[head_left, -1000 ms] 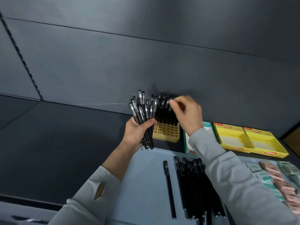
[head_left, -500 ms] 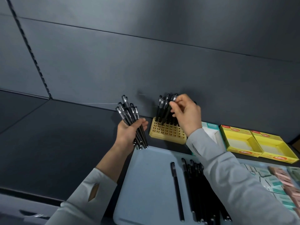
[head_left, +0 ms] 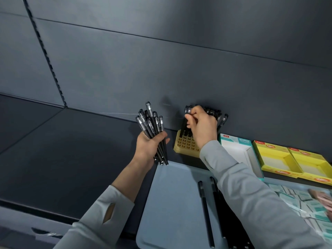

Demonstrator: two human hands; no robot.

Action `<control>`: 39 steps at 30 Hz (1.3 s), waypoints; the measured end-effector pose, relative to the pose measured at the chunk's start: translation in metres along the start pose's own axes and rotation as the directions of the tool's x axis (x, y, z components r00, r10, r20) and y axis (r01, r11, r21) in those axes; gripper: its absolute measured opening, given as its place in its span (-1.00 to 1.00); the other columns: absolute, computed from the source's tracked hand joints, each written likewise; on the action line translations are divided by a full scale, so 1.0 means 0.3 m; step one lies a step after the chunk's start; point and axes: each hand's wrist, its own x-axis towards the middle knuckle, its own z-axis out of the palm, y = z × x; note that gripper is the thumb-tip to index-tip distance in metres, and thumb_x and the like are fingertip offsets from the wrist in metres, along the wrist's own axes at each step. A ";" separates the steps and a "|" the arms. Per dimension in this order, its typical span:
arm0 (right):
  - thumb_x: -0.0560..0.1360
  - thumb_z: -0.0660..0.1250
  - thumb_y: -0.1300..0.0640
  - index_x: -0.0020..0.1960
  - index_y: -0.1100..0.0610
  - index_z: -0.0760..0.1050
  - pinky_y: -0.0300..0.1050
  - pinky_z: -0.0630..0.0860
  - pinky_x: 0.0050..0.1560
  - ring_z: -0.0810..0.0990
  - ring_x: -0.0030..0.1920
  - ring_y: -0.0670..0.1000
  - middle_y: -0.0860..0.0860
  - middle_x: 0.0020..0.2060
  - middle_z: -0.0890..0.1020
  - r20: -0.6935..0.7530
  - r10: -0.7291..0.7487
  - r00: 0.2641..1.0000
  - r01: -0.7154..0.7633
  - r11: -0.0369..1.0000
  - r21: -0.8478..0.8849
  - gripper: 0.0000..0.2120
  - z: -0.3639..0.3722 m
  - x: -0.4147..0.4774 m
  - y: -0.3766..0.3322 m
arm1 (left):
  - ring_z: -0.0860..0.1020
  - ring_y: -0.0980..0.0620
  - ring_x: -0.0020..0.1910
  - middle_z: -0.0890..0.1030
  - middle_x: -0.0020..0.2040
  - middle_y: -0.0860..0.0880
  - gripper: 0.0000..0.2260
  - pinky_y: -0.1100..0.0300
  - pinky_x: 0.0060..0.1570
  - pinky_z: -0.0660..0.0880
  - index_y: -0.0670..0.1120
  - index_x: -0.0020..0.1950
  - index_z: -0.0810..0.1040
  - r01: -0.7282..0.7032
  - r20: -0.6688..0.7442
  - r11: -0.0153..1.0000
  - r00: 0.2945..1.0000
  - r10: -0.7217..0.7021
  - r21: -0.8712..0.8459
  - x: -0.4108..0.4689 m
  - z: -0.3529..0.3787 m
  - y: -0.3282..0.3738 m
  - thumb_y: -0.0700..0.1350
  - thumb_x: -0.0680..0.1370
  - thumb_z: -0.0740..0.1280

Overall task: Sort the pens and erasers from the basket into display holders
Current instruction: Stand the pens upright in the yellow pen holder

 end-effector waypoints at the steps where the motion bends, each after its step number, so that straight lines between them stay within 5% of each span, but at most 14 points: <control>1: 0.58 0.28 0.06 -0.10 0.07 0.41 0.01 0.57 -0.12 0.64 -0.29 0.06 0.01 -0.33 0.63 -0.005 0.006 1.000 -0.006 1.000 -0.011 -0.88 0.001 0.003 0.003 | 0.64 -0.06 -0.11 0.59 -0.13 -0.16 -0.92 0.17 -0.12 0.62 -0.26 -0.05 0.54 0.003 0.005 1.000 1.000 -0.003 -0.004 -0.001 0.002 -0.001 -0.37 0.50 0.38; 8: 0.56 0.34 0.12 -0.11 0.11 0.47 0.04 0.65 -0.16 0.67 -0.29 0.00 0.02 -0.28 0.65 0.104 0.058 0.993 -0.070 0.992 0.107 -0.90 0.019 -0.027 0.024 | 0.67 -0.07 -0.12 0.65 -0.15 -0.18 -0.90 0.13 -0.06 0.63 -0.28 -0.01 0.56 0.014 0.057 1.000 0.998 -0.014 -0.004 -0.016 0.020 -0.012 -0.35 0.50 0.38; 16: 0.50 0.26 -0.24 -0.15 0.00 0.51 0.07 0.61 -0.19 0.62 -0.32 -0.03 -0.09 -0.35 0.62 0.014 0.043 0.999 -0.045 0.993 0.112 -0.68 -0.058 -0.050 -0.018 | 0.67 -0.14 -0.08 0.68 -0.10 -0.22 -0.90 0.04 -0.01 0.61 -0.27 0.01 0.60 -0.021 0.141 0.996 0.990 0.009 0.086 -0.028 0.057 -0.030 -0.30 0.51 0.39; 20: 0.50 0.39 -0.05 -0.08 0.07 0.60 -0.24 0.55 -0.24 0.57 -0.38 -0.17 -0.11 -0.27 0.63 0.261 0.004 0.965 -0.058 0.978 0.199 -0.81 -0.094 -0.066 -0.052 | 0.67 -0.11 -0.04 0.68 -0.04 -0.19 -0.82 0.04 -0.01 0.60 -0.23 0.11 0.59 -0.084 0.189 0.981 0.981 0.050 0.176 -0.031 0.084 -0.040 -0.27 0.52 0.40; 23: 0.49 0.43 0.10 -0.10 0.09 0.57 -0.27 0.51 -0.31 0.61 -0.36 -0.13 -0.04 -0.28 0.64 0.341 0.066 0.938 -0.181 0.931 0.318 -0.93 -0.115 -0.056 -0.030 | 0.66 -0.11 -0.04 0.68 -0.04 -0.20 -0.81 0.06 0.02 0.59 -0.27 0.12 0.59 -0.105 0.229 0.972 0.972 0.056 0.210 -0.035 0.093 -0.045 -0.27 0.53 0.38; 27: 0.52 0.38 0.16 -0.13 0.09 0.48 -0.14 0.57 -0.29 0.64 -0.33 -0.05 -0.01 -0.30 0.63 0.197 0.140 0.970 -0.213 0.878 0.429 -0.90 -0.149 -0.031 0.003 | 0.68 -0.10 -0.05 0.67 -0.04 -0.23 -0.81 0.09 0.00 0.61 -0.33 0.11 0.55 -0.042 0.132 0.983 0.991 0.018 0.176 -0.034 0.092 -0.051 -0.26 0.54 0.37; 31: 0.55 0.34 0.10 -0.04 0.06 0.44 0.00 0.63 -0.09 0.67 -0.31 -0.09 -0.06 -0.22 0.67 -0.052 0.086 0.995 -0.070 0.963 0.261 -0.92 -0.173 -0.015 0.043 | 0.66 0.02 -0.16 0.64 -0.13 -0.11 -0.89 0.17 -0.07 0.62 -0.24 0.07 0.52 0.002 0.065 0.989 0.998 -0.012 0.148 -0.041 0.079 -0.044 -0.23 0.58 0.32; 39: 0.59 0.28 0.09 0.05 0.09 0.45 0.03 0.58 0.07 0.69 -0.17 -0.10 -0.11 -0.16 0.69 -0.017 -0.030 0.999 0.031 0.994 0.100 -0.91 -0.109 -0.031 0.047 | 0.61 0.02 -0.19 0.60 -0.26 0.01 -0.97 0.05 -0.01 0.58 -0.09 -0.06 0.56 -0.019 0.061 0.982 0.998 0.007 0.186 -0.049 0.067 -0.031 -0.21 0.56 0.36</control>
